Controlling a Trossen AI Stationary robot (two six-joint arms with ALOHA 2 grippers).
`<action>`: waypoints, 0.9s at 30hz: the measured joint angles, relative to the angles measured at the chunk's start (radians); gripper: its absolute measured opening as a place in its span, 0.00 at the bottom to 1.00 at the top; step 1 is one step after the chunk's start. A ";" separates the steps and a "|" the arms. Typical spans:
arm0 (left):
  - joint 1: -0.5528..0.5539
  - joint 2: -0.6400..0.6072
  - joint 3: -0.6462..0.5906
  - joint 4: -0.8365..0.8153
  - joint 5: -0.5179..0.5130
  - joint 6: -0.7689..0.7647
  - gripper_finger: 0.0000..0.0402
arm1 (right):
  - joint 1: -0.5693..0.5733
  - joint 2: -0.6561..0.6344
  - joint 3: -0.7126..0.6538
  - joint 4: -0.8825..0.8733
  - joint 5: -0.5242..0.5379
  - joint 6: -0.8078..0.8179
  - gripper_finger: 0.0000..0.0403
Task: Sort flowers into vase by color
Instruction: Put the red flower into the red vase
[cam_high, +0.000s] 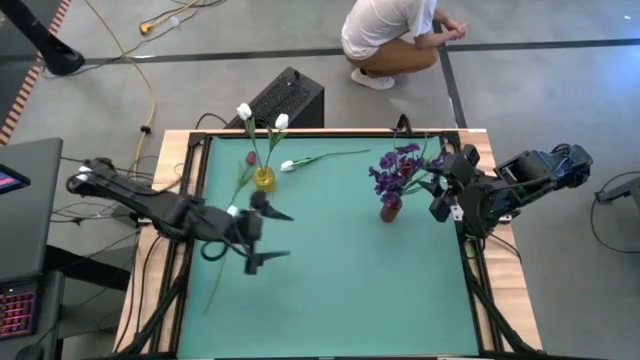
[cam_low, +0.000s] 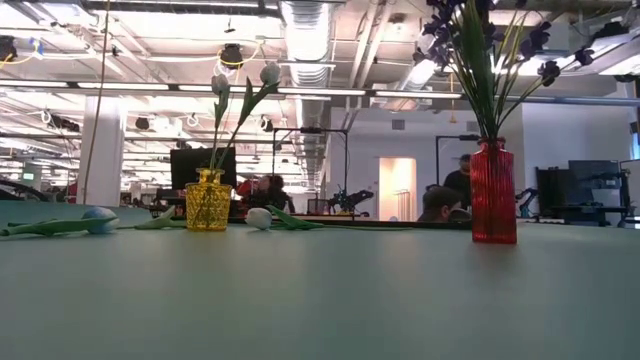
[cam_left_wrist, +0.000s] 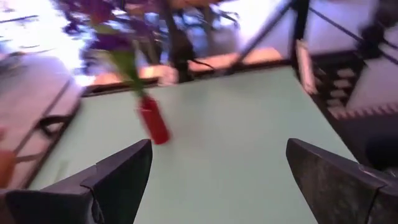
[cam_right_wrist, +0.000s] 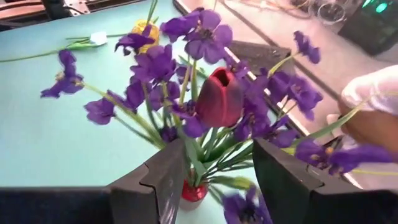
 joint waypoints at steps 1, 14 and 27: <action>0.000 -0.028 0.000 -0.012 -0.032 -0.013 0.89 | -0.001 0.000 0.000 0.001 0.009 -0.011 0.53; 0.294 -0.399 0.000 -0.013 -0.618 0.114 0.89 | -0.007 0.000 0.000 0.008 0.084 -0.019 0.53; 0.944 -0.311 0.001 -0.506 -0.249 -0.154 0.89 | -0.007 0.000 0.000 0.013 0.084 -0.017 0.53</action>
